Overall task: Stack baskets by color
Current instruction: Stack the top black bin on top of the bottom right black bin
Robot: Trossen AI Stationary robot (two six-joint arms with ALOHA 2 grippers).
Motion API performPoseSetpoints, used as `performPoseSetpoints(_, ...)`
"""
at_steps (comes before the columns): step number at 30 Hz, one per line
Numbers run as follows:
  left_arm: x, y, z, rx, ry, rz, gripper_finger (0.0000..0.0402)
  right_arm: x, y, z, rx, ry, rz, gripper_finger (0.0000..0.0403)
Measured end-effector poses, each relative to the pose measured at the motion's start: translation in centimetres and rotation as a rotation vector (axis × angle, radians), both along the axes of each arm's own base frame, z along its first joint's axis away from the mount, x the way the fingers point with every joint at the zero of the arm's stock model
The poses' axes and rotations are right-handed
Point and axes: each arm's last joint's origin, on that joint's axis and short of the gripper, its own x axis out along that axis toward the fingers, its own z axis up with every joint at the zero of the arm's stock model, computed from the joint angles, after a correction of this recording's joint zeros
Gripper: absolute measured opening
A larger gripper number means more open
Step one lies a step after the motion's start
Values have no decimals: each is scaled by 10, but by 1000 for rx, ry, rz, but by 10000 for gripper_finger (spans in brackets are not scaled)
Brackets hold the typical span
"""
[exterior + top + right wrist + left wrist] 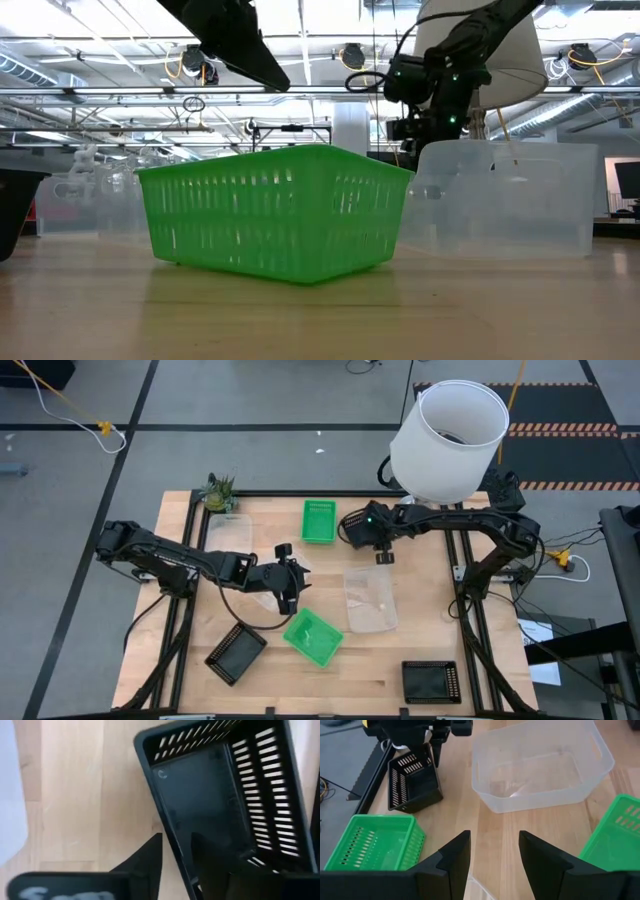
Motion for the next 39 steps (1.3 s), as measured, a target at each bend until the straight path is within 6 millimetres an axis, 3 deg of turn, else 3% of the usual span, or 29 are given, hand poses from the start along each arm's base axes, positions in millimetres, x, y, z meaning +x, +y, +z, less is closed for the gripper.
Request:
performPoseSetpoints(6, 0, 0, 0, 0, -2, 0, 170, 2, -4, -7, -2, 17, 3, 17)
performPoseSetpoints(11, 0, 0, 0, 14, 2, -12, 170, -3, 7, 13, -84, -11, -66, 19)
performPoseSetpoints(17, 0, 0, 0, 19, 2, -16, 170, -20, 37, 50, -130, -78, -126, 9)
performPoseSetpoints(25, 2, 0, 2, 17, -21, -17, 170, -52, 76, 88, -52, -214, -223, 17)
performPoseSetpoints(32, 7, -1, 9, 22, -108, -31, 170, -77, 118, 102, 63, -239, -257, 7)
performPoseSetpoints(39, 12, -9, 21, 57, -225, -109, 170, -87, 160, 105, 74, -303, -239, 11)
